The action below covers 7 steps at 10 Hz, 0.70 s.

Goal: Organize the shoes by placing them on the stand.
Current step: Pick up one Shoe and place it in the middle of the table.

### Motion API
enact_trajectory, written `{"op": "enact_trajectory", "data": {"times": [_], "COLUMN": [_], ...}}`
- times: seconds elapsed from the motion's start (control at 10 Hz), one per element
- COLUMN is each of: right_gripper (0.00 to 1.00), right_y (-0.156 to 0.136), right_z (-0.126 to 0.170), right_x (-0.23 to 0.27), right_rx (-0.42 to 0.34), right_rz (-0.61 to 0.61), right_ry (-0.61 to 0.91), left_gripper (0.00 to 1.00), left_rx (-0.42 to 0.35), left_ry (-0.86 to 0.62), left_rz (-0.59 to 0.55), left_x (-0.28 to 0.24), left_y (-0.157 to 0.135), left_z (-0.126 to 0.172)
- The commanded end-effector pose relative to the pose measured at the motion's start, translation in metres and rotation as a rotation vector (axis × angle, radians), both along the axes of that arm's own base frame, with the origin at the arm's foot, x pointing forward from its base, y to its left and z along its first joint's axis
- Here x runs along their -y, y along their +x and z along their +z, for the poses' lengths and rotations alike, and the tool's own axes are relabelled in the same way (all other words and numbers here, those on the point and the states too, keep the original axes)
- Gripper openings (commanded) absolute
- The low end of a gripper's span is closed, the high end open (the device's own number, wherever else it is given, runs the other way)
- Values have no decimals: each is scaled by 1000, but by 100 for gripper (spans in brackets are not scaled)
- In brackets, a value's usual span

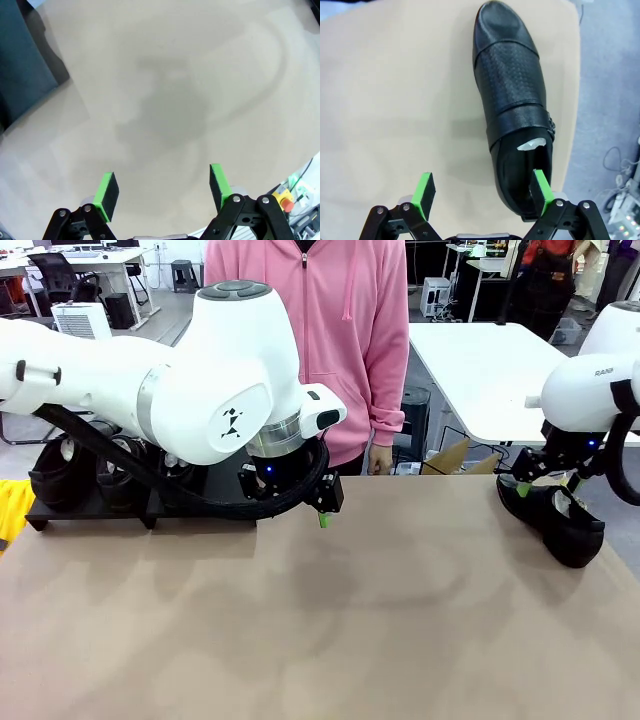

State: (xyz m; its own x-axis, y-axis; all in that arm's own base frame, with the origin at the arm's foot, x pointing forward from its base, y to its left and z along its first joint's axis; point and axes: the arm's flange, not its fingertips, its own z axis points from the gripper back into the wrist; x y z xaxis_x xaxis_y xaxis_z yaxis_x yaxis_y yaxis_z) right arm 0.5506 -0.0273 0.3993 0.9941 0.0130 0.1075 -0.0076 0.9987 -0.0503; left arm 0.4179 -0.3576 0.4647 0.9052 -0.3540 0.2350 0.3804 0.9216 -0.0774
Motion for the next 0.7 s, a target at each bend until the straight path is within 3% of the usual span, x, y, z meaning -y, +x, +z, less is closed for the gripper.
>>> {"op": "enact_trajectory", "data": {"times": [0.0,0.6], "right_gripper": [100,100], "right_y": [-1,14], "right_z": [-9,-42], "right_x": [7,4], "right_rx": [-26,-51], "right_rz": [78,130], "right_ry": [-13,-60], "left_gripper": [93,93], "left_rx": [13,13], "left_ry": [14,14], "left_rz": [10,10], "left_x": [-2,-2], "left_y": [-1,-1], "left_z": [1,1]}}
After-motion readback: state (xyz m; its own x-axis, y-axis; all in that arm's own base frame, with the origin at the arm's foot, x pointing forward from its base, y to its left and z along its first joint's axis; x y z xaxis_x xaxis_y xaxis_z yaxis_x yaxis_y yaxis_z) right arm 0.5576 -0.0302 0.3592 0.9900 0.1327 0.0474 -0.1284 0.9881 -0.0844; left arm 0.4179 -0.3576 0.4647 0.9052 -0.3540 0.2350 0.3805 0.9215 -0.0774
